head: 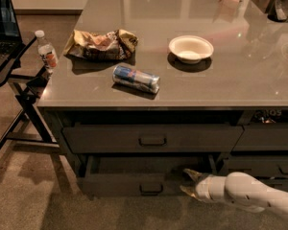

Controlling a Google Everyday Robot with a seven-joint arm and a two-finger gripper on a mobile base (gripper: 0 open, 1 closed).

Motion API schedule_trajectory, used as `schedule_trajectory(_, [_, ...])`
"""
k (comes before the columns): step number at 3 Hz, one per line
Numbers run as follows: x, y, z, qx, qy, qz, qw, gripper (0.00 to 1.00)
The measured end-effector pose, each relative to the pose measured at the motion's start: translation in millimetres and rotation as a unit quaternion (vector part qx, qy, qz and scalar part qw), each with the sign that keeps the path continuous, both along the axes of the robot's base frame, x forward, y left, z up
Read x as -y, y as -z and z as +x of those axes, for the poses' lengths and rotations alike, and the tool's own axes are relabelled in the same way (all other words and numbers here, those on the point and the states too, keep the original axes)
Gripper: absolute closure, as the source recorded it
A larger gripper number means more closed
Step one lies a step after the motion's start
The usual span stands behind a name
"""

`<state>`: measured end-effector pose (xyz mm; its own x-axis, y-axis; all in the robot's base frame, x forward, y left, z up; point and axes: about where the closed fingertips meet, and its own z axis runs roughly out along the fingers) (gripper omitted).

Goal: Open middle drawer

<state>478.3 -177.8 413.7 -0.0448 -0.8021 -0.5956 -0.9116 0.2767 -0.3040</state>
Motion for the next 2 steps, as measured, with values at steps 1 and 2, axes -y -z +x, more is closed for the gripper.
schedule_trajectory(1, [-0.1,-10.0,-9.9,-0.001,-0.008,0.001,1.0,0.88])
schedule_trajectory(2, [0.2,-13.0,-11.8,-0.001,-0.008,0.001,1.0,0.88])
